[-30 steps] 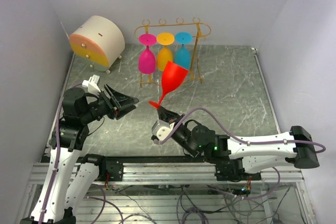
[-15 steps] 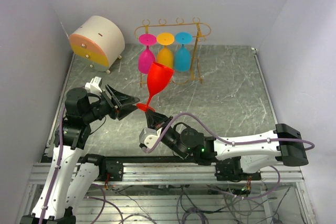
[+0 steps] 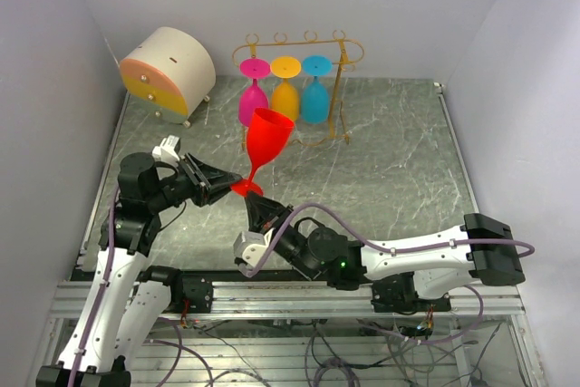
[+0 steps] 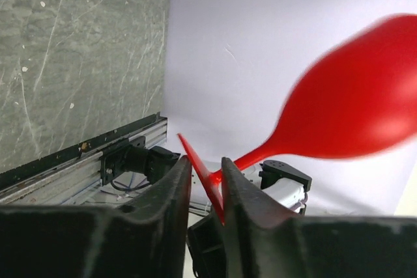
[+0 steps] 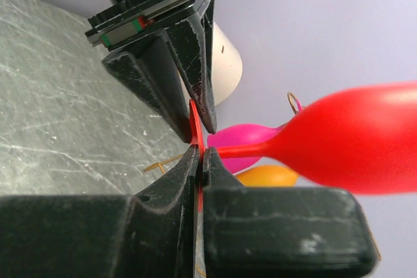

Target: Take the wine glass off the wine glass rack

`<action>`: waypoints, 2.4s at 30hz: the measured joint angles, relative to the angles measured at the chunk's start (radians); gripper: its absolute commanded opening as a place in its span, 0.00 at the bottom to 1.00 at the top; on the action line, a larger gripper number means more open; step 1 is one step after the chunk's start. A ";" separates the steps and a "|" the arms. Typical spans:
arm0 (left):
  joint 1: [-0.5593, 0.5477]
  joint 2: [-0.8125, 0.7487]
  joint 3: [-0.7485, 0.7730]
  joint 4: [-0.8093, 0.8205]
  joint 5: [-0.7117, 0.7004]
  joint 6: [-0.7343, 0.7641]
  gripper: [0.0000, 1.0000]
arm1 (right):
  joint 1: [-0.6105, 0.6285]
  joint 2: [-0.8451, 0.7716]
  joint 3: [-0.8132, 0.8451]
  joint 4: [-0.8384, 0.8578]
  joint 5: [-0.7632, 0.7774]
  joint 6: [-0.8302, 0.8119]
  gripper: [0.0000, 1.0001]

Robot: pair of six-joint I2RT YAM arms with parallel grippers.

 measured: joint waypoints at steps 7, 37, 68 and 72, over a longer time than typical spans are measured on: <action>0.000 -0.014 -0.040 0.061 0.013 -0.046 0.07 | 0.011 0.000 -0.012 -0.021 0.016 -0.011 0.13; 0.000 -0.019 -0.369 0.608 -0.049 0.063 0.07 | -0.020 -0.271 0.647 -1.418 0.267 1.151 0.47; 0.000 -0.011 -0.285 0.441 -0.092 0.258 0.07 | -0.747 -0.051 0.862 -1.565 -0.914 1.234 0.44; 0.000 -0.011 -0.265 0.439 -0.093 0.258 0.07 | -0.747 -0.051 0.833 -1.565 -0.925 1.232 0.44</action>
